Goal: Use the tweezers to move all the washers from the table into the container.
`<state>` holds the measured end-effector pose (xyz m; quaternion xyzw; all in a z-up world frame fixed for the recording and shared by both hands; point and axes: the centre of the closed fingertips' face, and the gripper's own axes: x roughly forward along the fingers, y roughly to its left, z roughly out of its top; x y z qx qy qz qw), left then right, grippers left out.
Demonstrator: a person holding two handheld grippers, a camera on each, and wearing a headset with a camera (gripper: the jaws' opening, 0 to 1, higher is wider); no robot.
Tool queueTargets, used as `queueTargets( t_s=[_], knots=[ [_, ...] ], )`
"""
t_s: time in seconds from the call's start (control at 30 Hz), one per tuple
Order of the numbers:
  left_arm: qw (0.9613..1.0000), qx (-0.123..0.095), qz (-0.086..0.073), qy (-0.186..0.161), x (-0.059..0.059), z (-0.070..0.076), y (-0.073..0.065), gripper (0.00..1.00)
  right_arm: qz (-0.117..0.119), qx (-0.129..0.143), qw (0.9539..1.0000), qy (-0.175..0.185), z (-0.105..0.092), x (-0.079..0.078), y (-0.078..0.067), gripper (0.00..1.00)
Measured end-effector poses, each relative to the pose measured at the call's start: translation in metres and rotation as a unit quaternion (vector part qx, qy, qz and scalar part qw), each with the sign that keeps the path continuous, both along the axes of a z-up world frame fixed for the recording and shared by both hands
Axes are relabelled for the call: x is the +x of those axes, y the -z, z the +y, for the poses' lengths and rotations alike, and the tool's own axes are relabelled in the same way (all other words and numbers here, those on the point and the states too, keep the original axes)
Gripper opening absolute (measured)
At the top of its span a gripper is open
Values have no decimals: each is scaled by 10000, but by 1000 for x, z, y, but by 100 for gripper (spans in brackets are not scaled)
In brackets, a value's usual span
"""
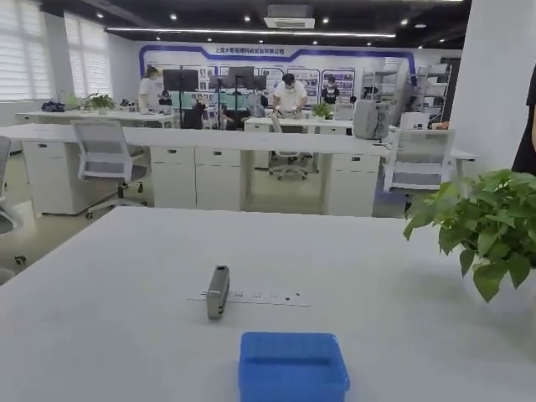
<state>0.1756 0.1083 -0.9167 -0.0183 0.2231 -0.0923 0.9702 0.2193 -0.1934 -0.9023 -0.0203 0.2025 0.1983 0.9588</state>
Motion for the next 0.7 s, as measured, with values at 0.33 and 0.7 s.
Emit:
queueTargets(
  t_s=[0.33, 0.7],
  knots=[
    [9999, 95, -50, 24, 2, -1, -4, 98, 127, 66, 9999, -66, 7, -3, 8, 95],
    [9998, 174, -57, 74, 2, -1, -8, 99, 156, 232, 9996, -25, 5, -5, 10, 94]
  ],
)
